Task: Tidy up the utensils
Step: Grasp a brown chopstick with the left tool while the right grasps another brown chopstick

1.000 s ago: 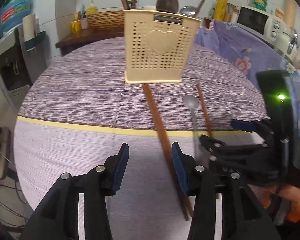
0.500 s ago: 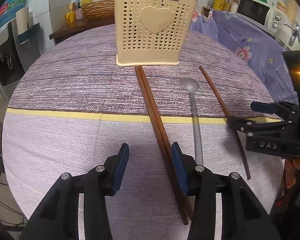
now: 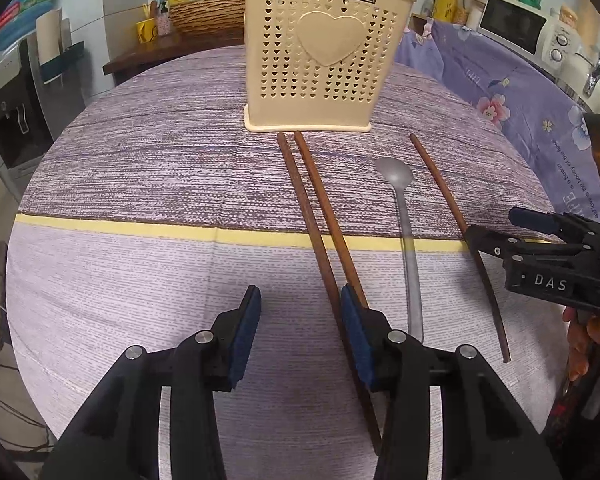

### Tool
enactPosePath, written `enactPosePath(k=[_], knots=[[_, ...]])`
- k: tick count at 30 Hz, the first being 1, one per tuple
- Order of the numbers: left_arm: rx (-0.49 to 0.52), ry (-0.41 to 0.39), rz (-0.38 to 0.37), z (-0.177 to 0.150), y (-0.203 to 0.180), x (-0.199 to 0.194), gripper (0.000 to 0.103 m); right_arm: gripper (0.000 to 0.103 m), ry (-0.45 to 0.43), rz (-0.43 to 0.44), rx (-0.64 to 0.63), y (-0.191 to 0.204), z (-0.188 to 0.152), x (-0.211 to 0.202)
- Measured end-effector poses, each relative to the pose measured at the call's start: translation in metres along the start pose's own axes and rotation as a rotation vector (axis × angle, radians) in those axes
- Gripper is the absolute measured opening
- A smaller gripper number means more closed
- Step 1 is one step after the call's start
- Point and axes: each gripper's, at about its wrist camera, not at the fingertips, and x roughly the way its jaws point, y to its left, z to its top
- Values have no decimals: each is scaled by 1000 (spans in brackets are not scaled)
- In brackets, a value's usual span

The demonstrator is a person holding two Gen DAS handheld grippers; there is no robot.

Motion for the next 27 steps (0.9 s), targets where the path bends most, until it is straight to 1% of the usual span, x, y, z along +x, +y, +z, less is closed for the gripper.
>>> enactPosePath(k=[5,7,8,11,13,15,18,19,20,22,23,25,27], knots=[[8,-8,19,9,-6,8,43,80,-28,16,15,1,3,-1],[22,-11,38,14,-5,13,41,80,-34,21,19,0,5,-2],[25,-10,42,16,-2,13,40,80,-37,22,22,-2,6,-2],[8,-4,15,18,12,11,38,80,-39,21,33,-9,6,0],[-7,-3,29,20,21,11,38,80,-40,33,66,-20,8,2],[-24,1,17,23,29,12,37,80,-43,59,105,-30,11,4],[-47,8,14,30,33,16,37,80,-49,126,145,-37,17,7],[-52,12,13,33,33,17,38,80,-46,146,152,-37,21,10],[-57,17,10,37,34,19,40,80,-42,148,154,-37,24,11],[-83,16,-4,44,38,21,47,80,-47,143,153,-36,30,12],[-103,12,-8,50,41,22,48,80,-55,141,158,-36,34,12],[-123,7,12,59,44,26,48,78,-62,136,171,-35,44,12],[-111,-11,42,70,40,30,47,75,-70,133,167,-30,54,14]])
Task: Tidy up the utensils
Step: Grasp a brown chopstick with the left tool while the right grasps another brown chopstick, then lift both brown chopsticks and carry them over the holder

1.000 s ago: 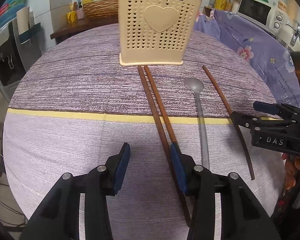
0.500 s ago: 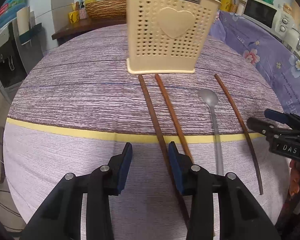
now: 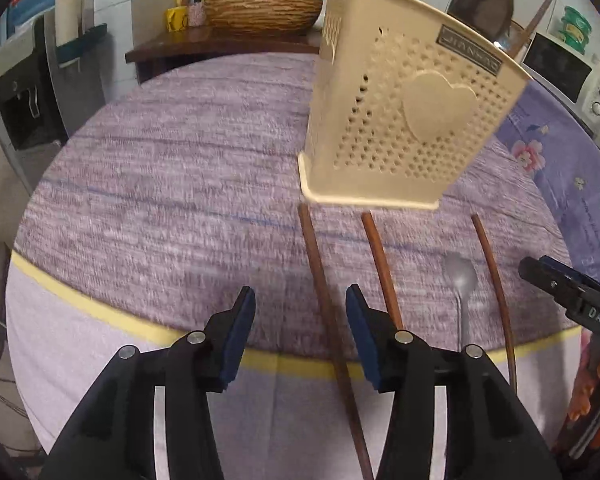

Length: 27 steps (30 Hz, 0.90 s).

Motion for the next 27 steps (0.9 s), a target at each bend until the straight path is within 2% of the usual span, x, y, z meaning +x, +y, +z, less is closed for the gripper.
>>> enactPosePath(k=[3,8,12,14,19,23,27], knots=[[-12,8,9,7,-6,12,46,70,-8,-23,-16,11,11,9],[-14,-8,72,10,-12,24,38,56,2,-88,-3,18,17,31],[7,-17,111,11,-17,27,29,45,24,-95,-14,21,16,44],[11,-21,126,12,-17,28,20,36,8,-124,-30,23,15,47],[16,-27,146,16,-15,32,10,12,-18,-167,-53,23,19,52],[22,-28,148,19,-15,34,9,10,-22,-147,-62,22,20,54],[-1,-32,114,21,-11,31,8,10,-31,-72,-34,17,20,49]])
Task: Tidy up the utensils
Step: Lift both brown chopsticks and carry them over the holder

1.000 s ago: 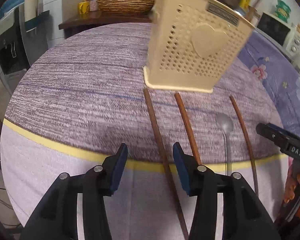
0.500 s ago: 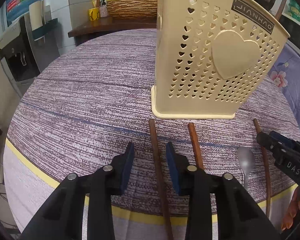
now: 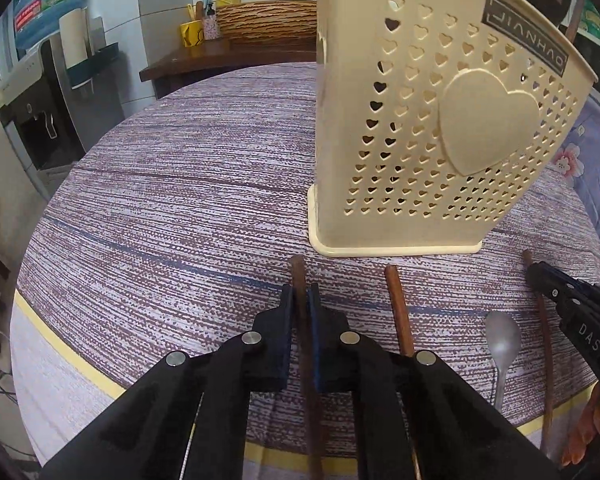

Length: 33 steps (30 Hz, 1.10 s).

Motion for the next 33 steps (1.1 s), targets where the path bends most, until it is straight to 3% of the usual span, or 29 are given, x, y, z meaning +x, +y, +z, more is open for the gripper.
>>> enactPosePath(k=[4,9,16,21,33], knots=[[-26,-57,-54,4,8,-23,8,9,-61,84,12,-2,4,-25],[-43,-204,-126,15,20,-87,8,9,-172,196,-8,-8,13,-83],[-22,-378,-150,31,23,-162,8,8,-309,291,-61,-13,29,-153],[-15,-423,-151,42,20,-180,8,8,-376,315,-64,-16,39,-190],[5,-450,-150,46,20,-185,8,8,-395,292,-122,-7,48,-205]])
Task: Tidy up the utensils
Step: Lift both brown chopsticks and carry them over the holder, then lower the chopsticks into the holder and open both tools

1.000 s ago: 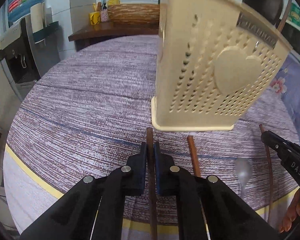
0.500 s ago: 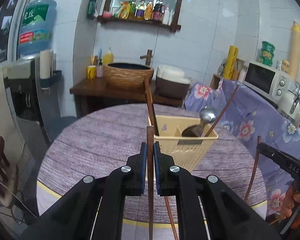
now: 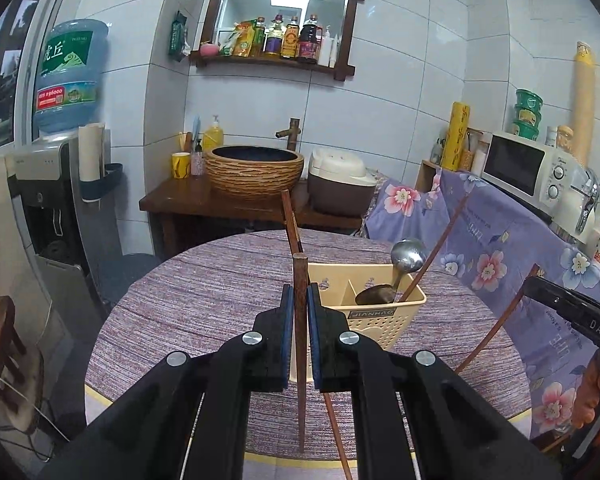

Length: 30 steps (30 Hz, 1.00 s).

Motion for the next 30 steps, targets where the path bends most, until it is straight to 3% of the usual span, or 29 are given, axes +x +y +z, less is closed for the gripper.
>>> enactPosePath(k=[8,14,18,25,30], knots=[[-4,-63,-29,37,2,-21,8,8,-71,24,-39,8,33,-18],[-24,-220,-47,99,-4,-51,8,8,-215,35,-78,31,87,-42],[-60,-306,-41,128,-11,-46,8,8,-287,29,-98,48,113,-43],[-65,-267,4,105,-18,7,8,8,-232,6,-56,45,107,4],[-57,-173,2,69,-18,38,8,8,-153,-1,-31,35,89,37]])
